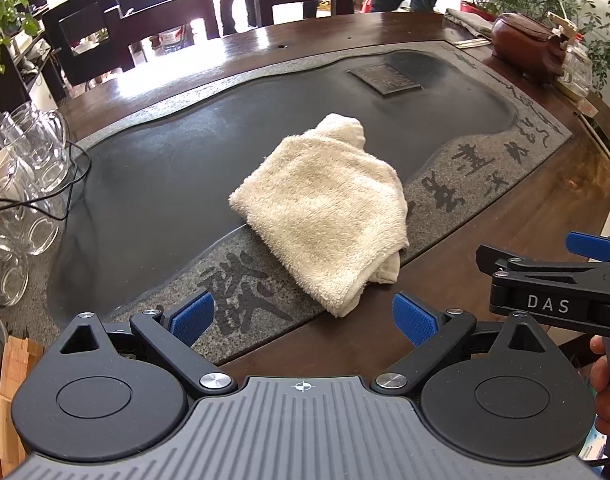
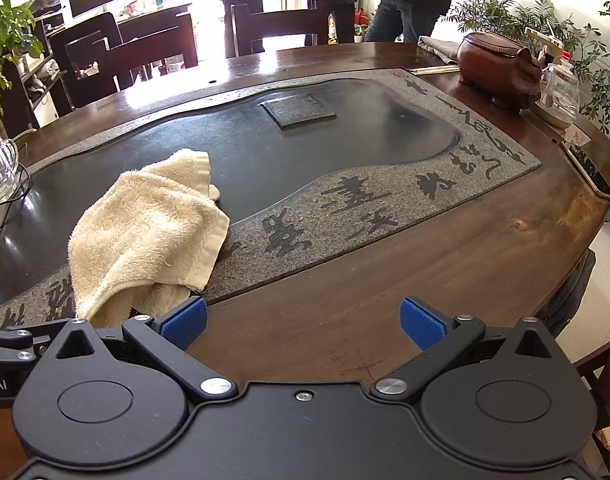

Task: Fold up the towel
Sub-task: 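Move both grippers toward the crumpled cream towel on the tea tray, then close the left gripper on the towel edge while the right gripper pinches another edge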

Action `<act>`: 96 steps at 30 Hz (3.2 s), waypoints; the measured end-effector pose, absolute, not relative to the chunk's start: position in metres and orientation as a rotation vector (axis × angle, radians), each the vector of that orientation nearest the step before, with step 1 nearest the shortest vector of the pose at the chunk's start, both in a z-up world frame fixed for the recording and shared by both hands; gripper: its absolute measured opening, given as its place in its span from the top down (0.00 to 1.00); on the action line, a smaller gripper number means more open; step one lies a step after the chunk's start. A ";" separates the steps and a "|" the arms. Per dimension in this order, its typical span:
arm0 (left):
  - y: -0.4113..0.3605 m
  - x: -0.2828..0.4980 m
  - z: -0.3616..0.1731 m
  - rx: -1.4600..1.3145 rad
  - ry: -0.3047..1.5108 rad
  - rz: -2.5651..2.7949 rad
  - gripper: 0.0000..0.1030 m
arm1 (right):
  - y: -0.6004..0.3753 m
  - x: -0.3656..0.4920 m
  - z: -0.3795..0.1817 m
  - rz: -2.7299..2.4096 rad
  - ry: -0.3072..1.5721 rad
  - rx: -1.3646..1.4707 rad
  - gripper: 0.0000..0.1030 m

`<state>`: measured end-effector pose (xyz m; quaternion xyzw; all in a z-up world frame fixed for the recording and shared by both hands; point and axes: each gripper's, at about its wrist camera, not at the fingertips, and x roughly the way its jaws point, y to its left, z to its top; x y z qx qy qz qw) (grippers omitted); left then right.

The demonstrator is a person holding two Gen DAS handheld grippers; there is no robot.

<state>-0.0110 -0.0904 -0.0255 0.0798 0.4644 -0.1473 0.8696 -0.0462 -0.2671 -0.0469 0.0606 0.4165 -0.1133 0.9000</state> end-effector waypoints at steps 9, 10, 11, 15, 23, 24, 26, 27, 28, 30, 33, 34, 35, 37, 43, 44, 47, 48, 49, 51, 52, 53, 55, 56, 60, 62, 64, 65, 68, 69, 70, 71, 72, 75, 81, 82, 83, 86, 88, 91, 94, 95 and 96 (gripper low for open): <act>-0.094 -0.006 -0.024 0.172 0.971 -0.312 0.06 | -0.270 -0.046 -0.048 -0.240 0.866 0.127 0.00; -0.094 -0.005 -0.025 0.172 0.973 -0.311 0.06 | -0.270 -0.046 -0.049 -0.240 0.868 0.128 0.00; -0.095 -0.004 -0.025 0.172 0.975 -0.309 0.06 | -0.270 -0.046 -0.049 -0.239 0.869 0.129 0.00; -0.098 -0.003 -0.024 0.176 0.972 -0.311 0.06 | -0.272 -0.047 -0.048 -0.243 0.866 0.130 0.00; -0.104 -0.002 -0.024 0.190 0.971 -0.323 0.06 | -0.278 -0.049 -0.047 -0.263 0.861 0.141 0.00; -0.105 -0.002 -0.024 0.192 0.971 -0.324 0.06 | -0.278 -0.050 -0.047 -0.263 0.861 0.142 0.00; -0.106 -0.002 -0.024 0.193 0.970 -0.328 0.06 | -0.279 -0.050 -0.047 -0.266 0.862 0.143 0.00; -0.106 -0.001 -0.024 0.193 0.970 -0.331 0.06 | -0.280 -0.050 -0.047 -0.268 0.862 0.144 0.00; -0.107 0.000 -0.024 0.194 0.969 -0.333 0.06 | -0.280 -0.050 -0.047 -0.269 0.863 0.145 0.00; -0.108 0.001 -0.024 0.196 0.966 -0.338 0.07 | -0.281 -0.050 -0.047 -0.271 0.864 0.145 0.00; -0.109 0.003 -0.023 0.194 0.959 -0.349 0.11 | -0.282 -0.050 -0.047 -0.277 0.864 0.145 0.00; -0.110 0.003 -0.023 0.194 0.956 -0.354 0.13 | -0.282 -0.050 -0.047 -0.278 0.864 0.146 0.00; -0.110 0.003 -0.023 0.196 0.955 -0.355 0.14 | -0.283 -0.050 -0.047 -0.280 0.864 0.146 0.00; -0.111 0.004 -0.024 0.203 0.953 -0.364 0.19 | -0.284 -0.050 -0.048 -0.284 0.865 0.145 0.00; -0.115 0.005 -0.026 0.212 0.954 -0.389 0.24 | -0.287 -0.051 -0.051 -0.292 0.873 0.151 0.00; -0.117 0.005 -0.026 0.216 0.952 -0.394 0.24 | -0.287 -0.051 -0.051 -0.293 0.876 0.153 0.00; -0.121 0.007 -0.027 0.223 0.953 -0.405 0.31 | -0.289 -0.050 -0.053 -0.295 0.880 0.158 0.00; -0.123 0.009 -0.027 0.226 0.955 -0.407 0.33 | -0.289 -0.050 -0.054 -0.295 0.882 0.159 0.00; -0.124 0.010 -0.028 0.228 0.956 -0.410 0.34 | -0.289 -0.049 -0.054 -0.295 0.883 0.160 0.00; -0.127 0.012 -0.028 0.233 0.959 -0.416 0.37 | -0.289 -0.049 -0.055 -0.294 0.885 0.162 0.00; -0.129 0.014 -0.029 0.235 0.961 -0.418 0.37 | -0.289 -0.049 -0.055 -0.294 0.886 0.162 0.00; -0.130 0.015 -0.029 0.237 0.962 -0.421 0.37 | -0.289 -0.049 -0.056 -0.294 0.887 0.162 0.00; -0.133 0.018 -0.030 0.242 0.965 -0.427 0.38 | -0.290 -0.048 -0.057 -0.295 0.889 0.164 0.00; -0.136 0.018 -0.031 0.249 0.966 -0.428 0.38 | -0.291 -0.048 -0.057 -0.296 0.890 0.166 0.00; -0.144 0.022 -0.036 0.278 0.982 -0.435 0.50 | -0.293 -0.049 -0.058 -0.300 0.892 0.172 0.00; -0.147 0.025 -0.039 0.284 0.995 -0.440 0.53 | -0.295 -0.049 -0.058 -0.302 0.892 0.175 0.00; -0.149 0.027 -0.042 0.291 1.005 -0.444 0.58 | -0.296 -0.049 -0.059 -0.304 0.893 0.177 0.00; -0.150 0.029 -0.043 0.294 1.008 -0.446 0.60 | -0.296 -0.049 -0.059 -0.305 0.894 0.178 0.00; -0.152 0.032 -0.045 0.299 1.017 -0.447 0.66 | -0.297 -0.049 -0.059 -0.306 0.894 0.180 0.00; -0.153 0.033 -0.045 0.300 1.020 -0.447 0.70 | -0.297 -0.049 -0.059 -0.306 0.895 0.180 0.00; -0.153 0.034 -0.046 0.301 1.024 -0.447 0.73 | -0.297 -0.049 -0.059 -0.306 0.895 0.181 0.00; -0.153 0.035 -0.046 0.294 1.026 -0.447 0.75 | -0.297 -0.049 -0.059 -0.305 0.895 0.181 0.00; -0.152 0.037 -0.046 0.287 1.029 -0.447 0.79 | -0.297 -0.049 -0.059 -0.305 0.895 0.181 0.00; -0.149 0.039 -0.043 0.265 1.028 -0.446 0.84 | -0.298 -0.049 -0.059 -0.306 0.894 0.181 0.00; -0.138 0.044 -0.036 0.193 1.015 -0.435 0.90 | -0.296 -0.049 -0.059 -0.304 0.894 0.184 0.00; -0.137 0.044 -0.035 0.185 1.013 -0.432 0.91 | -0.296 -0.049 -0.059 -0.303 0.893 0.183 0.00; -0.135 0.045 -0.033 0.175 1.008 -0.427 0.91 | -0.296 -0.050 -0.059 -0.302 0.892 0.182 0.00; -0.128 0.047 -0.029 0.146 0.997 -0.407 0.92 | -0.295 -0.049 -0.058 -0.300 0.890 0.180 0.00; -0.123 0.048 -0.026 0.130 0.991 -0.392 0.92 | -0.295 -0.049 -0.058 -0.297 0.889 0.179 0.00; -0.118 0.050 -0.022 0.115 0.983 -0.373 0.93 | -0.293 -0.048 -0.058 -0.288 0.889 0.177 0.00; -0.112 0.050 -0.018 0.103 0.973 -0.355 0.93 | -0.291 -0.048 -0.057 -0.280 0.888 0.173 0.00; -0.111 0.050 -0.018 0.102 0.970 -0.352 0.93 | -0.290 -0.047 -0.056 -0.277 0.887 0.171 0.00; -0.109 0.051 -0.016 0.095 0.967 -0.346 0.93 | -0.289 -0.047 -0.056 -0.273 0.886 0.170 0.00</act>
